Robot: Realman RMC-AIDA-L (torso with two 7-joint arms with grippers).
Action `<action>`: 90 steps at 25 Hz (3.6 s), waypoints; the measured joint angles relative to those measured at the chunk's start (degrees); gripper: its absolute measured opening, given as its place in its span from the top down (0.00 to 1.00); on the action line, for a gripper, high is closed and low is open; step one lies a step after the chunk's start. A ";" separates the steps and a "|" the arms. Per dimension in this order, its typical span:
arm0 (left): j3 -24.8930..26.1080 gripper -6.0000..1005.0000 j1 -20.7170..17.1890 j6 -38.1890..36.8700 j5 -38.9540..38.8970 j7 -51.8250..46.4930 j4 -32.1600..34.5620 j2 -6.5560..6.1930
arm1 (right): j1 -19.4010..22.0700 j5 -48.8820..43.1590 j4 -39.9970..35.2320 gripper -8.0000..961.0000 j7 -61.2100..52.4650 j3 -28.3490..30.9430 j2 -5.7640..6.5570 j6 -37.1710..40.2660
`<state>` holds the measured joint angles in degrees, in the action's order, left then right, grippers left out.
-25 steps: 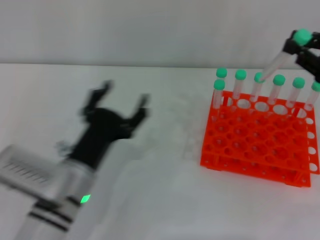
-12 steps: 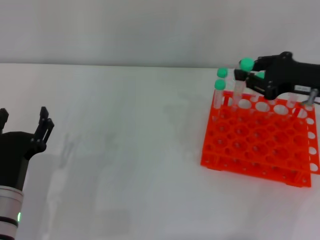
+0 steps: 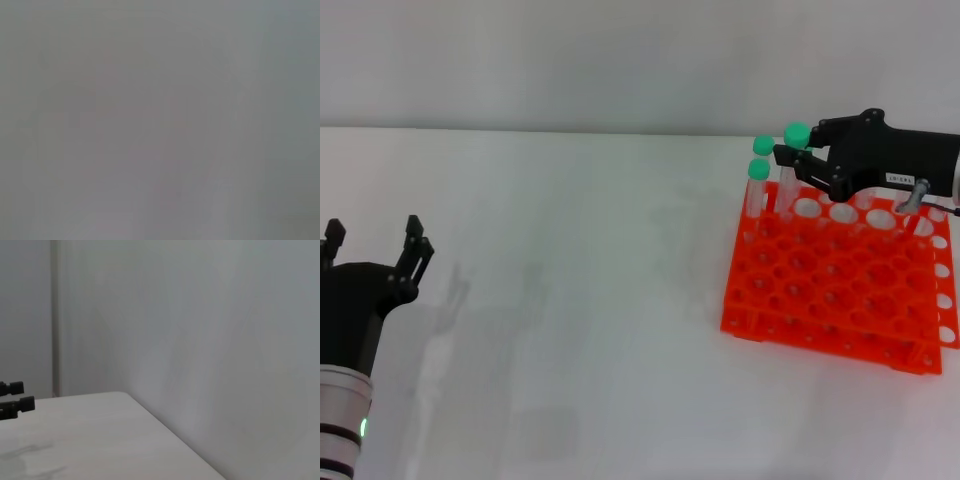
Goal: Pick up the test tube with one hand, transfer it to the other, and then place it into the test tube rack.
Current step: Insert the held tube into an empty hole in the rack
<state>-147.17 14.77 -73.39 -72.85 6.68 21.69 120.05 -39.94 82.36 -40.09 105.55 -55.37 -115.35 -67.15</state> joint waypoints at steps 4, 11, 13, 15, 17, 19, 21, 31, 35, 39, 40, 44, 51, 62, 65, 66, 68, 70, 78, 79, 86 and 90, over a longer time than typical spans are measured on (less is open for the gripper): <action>-0.25 0.13 0.34 0.01 1.03 0.00 -0.29 0.01 | -0.32 0.03 0.32 0.78 -0.01 -1.53 -0.19 2.03; -0.30 0.13 0.72 0.01 1.95 0.00 -0.41 -0.04 | -0.88 0.18 2.07 0.78 -0.08 -1.78 -0.22 3.53; -0.31 0.13 0.79 0.01 1.96 0.00 -0.44 -0.05 | -0.99 0.26 2.43 0.78 -0.08 -1.79 -0.22 3.91; -0.31 0.13 0.87 0.01 1.98 0.00 -0.44 -0.06 | -1.08 0.27 2.72 0.78 -0.08 -1.80 -0.22 4.07; -0.31 0.13 0.97 0.01 1.99 0.00 -0.44 -0.08 | -1.20 0.49 3.69 0.78 -0.07 -1.83 -0.23 4.94; -0.31 0.13 1.01 0.00 2.01 0.00 -0.44 -0.08 | -1.20 0.96 4.19 0.78 0.09 -1.84 -0.23 5.43; -0.31 0.13 1.05 0.00 2.02 0.00 -0.43 -0.08 | -1.14 1.59 4.51 0.78 0.38 -1.84 -0.23 5.67; -0.31 0.13 1.57 0.00 2.02 0.00 -0.56 -0.17 | -0.51 3.11 4.44 0.78 0.35 -1.59 0.09 5.73; -0.31 0.13 1.80 0.00 2.01 0.00 -0.60 -0.17 | -0.40 3.04 4.50 0.77 0.32 -1.75 0.10 5.73; -0.30 0.13 2.14 0.00 2.01 0.00 -0.82 -0.17 | -0.39 2.85 5.01 0.77 0.44 -1.78 -0.08 6.19; -0.31 0.13 2.21 0.00 2.01 0.00 -0.90 -0.17 | -0.40 2.85 5.22 0.77 0.47 -1.78 -0.09 6.44; -0.31 0.13 2.30 0.00 2.01 0.00 -1.03 -0.17 | -0.40 2.92 5.50 0.76 0.55 -1.76 -0.13 6.98; -0.31 0.13 2.28 0.00 2.01 0.00 -1.12 -0.17 | -0.60 3.05 6.42 0.75 0.84 -1.76 -0.33 8.11; -0.44 0.13 2.28 0.00 2.01 -0.01 -1.13 -0.16 | -0.96 4.05 9.38 0.74 1.93 -1.82 -0.55 9.42; -0.57 0.13 2.28 -0.01 2.25 -0.28 -1.13 -0.16 | -1.09 5.50 11.57 0.74 3.94 -2.07 -0.62 10.00; -0.59 0.13 2.28 0.00 2.44 -0.44 -1.12 -0.16 | -1.12 6.06 12.29 0.74 4.55 -2.25 -0.69 10.14; -0.60 0.13 2.28 -0.03 2.65 -0.65 -1.13 -0.17 | -1.13 6.97 13.08 0.74 5.48 -2.72 -0.71 10.24; -0.59 0.13 2.26 -0.11 2.84 -0.70 -1.12 -0.16 | -1.01 7.45 13.20 0.73 5.85 -3.66 -0.65 10.15; -0.57 0.13 2.24 -0.34 3.95 -0.71 -1.12 -0.17 | -0.63 7.74 12.73 0.73 6.76 -4.93 -0.56 9.96; -0.57 0.13 2.24 -0.34 3.96 -0.71 -1.12 -0.17 | -0.63 7.74 12.73 0.72 6.66 -4.93 -0.57 10.06; -0.57 0.13 2.08 -0.45 4.18 -1.84 -1.12 -0.16 | -0.47 7.78 12.66 0.63 6.44 -5.45 -0.58 9.80; -0.57 0.13 2.14 -0.45 4.67 -2.00 -1.20 -0.17 | 0.01 7.84 12.50 0.44 6.03 -5.24 -0.50 8.61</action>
<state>-147.74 16.91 -73.83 -68.18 4.67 20.49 119.88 -39.93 90.20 -27.59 111.57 -60.61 -115.86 -58.54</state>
